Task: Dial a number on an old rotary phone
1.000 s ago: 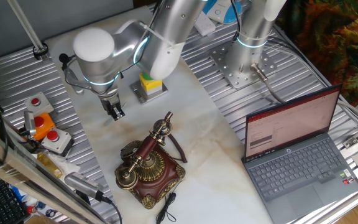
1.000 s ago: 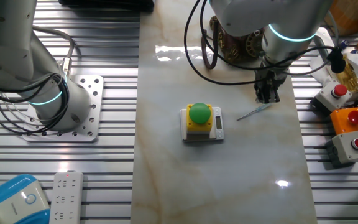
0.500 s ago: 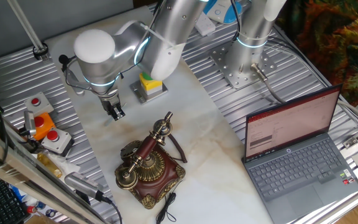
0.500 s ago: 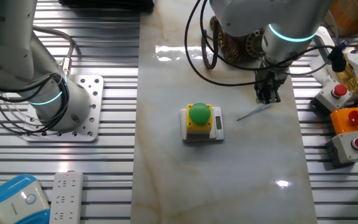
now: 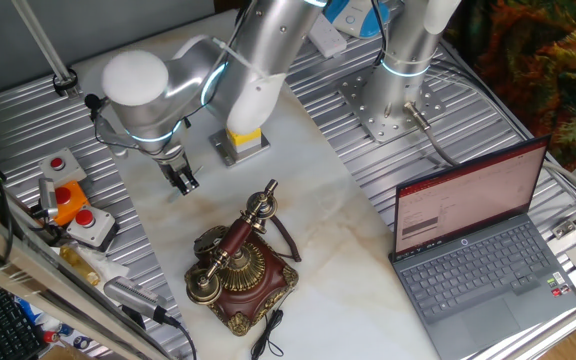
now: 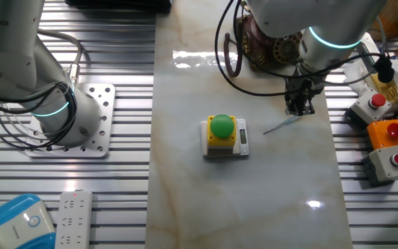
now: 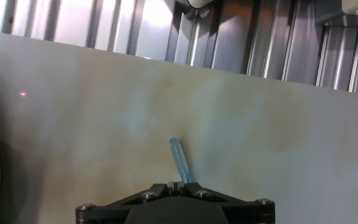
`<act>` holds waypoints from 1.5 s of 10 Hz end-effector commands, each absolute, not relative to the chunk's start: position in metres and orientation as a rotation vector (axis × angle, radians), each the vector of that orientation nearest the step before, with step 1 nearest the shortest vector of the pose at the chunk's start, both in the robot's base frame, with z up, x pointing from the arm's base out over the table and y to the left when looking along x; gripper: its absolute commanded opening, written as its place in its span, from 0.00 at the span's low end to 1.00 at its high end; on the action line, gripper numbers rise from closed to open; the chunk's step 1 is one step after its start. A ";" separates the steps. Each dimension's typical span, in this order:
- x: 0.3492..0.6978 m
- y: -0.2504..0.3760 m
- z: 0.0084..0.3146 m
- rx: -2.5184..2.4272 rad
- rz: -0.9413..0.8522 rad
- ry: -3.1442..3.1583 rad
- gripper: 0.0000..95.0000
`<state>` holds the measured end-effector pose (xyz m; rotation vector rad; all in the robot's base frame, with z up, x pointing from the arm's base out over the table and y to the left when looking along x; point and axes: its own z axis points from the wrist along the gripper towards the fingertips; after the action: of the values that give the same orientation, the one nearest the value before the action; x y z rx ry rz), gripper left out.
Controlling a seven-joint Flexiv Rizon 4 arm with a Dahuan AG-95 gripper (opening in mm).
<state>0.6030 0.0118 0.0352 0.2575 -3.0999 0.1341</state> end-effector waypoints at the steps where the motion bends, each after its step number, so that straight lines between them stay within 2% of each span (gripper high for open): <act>1: 0.601 0.011 0.036 0.282 0.150 -3.107 0.20; 7: 0.601 0.011 0.036 0.296 0.162 -3.106 0.20; 11: 0.605 0.005 0.019 0.306 0.183 -3.105 0.20; 15: 0.606 0.004 0.014 0.307 0.185 -3.106 0.20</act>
<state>0.6050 0.0035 0.0141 0.3085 -3.1046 0.1844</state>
